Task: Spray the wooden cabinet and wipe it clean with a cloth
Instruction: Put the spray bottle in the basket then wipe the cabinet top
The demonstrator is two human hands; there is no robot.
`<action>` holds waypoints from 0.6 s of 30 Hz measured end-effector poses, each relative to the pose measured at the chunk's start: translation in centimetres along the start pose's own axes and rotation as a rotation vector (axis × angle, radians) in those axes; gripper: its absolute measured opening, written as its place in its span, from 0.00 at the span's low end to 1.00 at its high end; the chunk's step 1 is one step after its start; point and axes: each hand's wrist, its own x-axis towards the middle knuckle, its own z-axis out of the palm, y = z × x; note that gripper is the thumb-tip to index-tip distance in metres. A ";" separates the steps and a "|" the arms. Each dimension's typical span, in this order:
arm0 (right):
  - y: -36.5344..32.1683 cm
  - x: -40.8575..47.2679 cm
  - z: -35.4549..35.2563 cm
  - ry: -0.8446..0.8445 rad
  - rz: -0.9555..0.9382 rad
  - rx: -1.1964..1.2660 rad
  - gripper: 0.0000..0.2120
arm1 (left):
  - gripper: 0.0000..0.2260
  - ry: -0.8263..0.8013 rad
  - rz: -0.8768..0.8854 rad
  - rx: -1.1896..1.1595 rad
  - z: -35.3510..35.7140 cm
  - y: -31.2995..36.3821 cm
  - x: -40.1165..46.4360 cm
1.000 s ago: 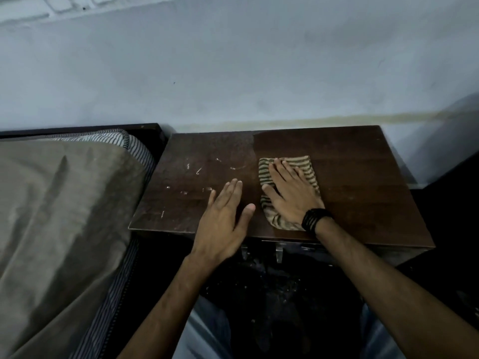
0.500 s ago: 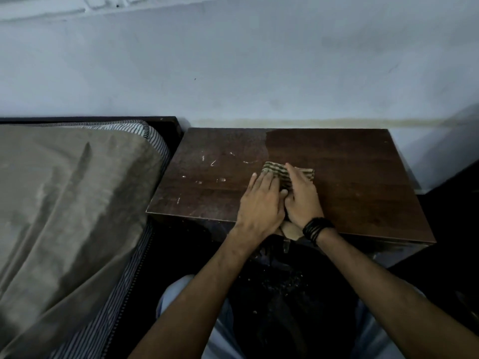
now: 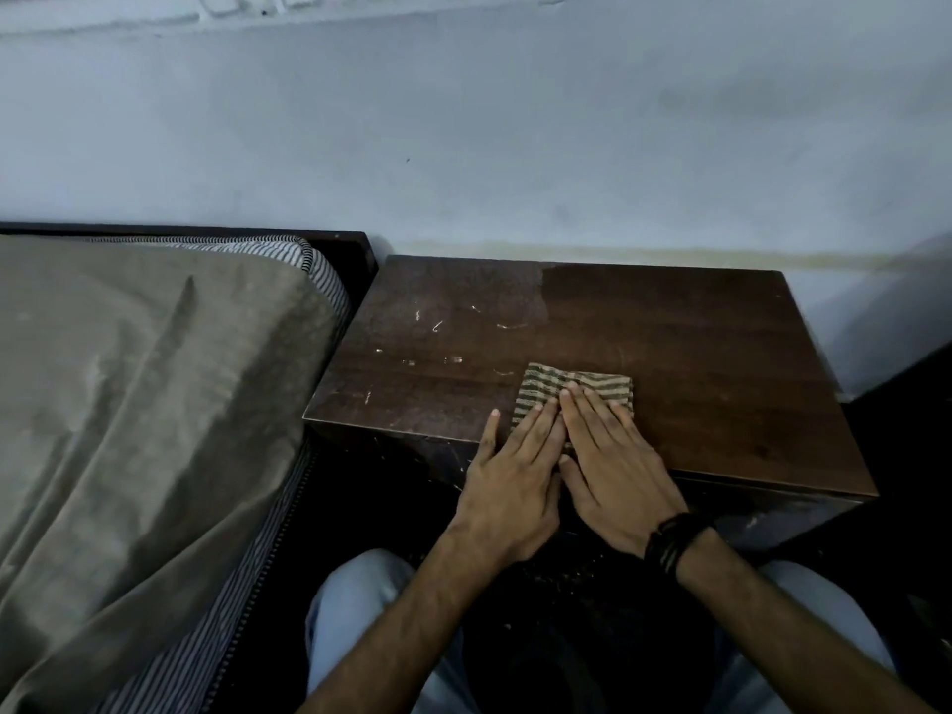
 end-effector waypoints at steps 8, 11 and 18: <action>-5.3 5.0 0.9 0.015 -0.162 -0.003 0.31 | 0.24 0.046 -0.126 0.112 -0.2 -6.4 -2.1; -8.9 8.1 1.8 0.020 -0.246 0.031 0.32 | 0.25 0.068 -0.222 0.170 -0.6 -10.1 -3.8; -11.8 10.8 2.5 0.019 -0.332 0.030 0.31 | 0.28 0.058 -0.280 0.191 -1.0 -13.4 -5.1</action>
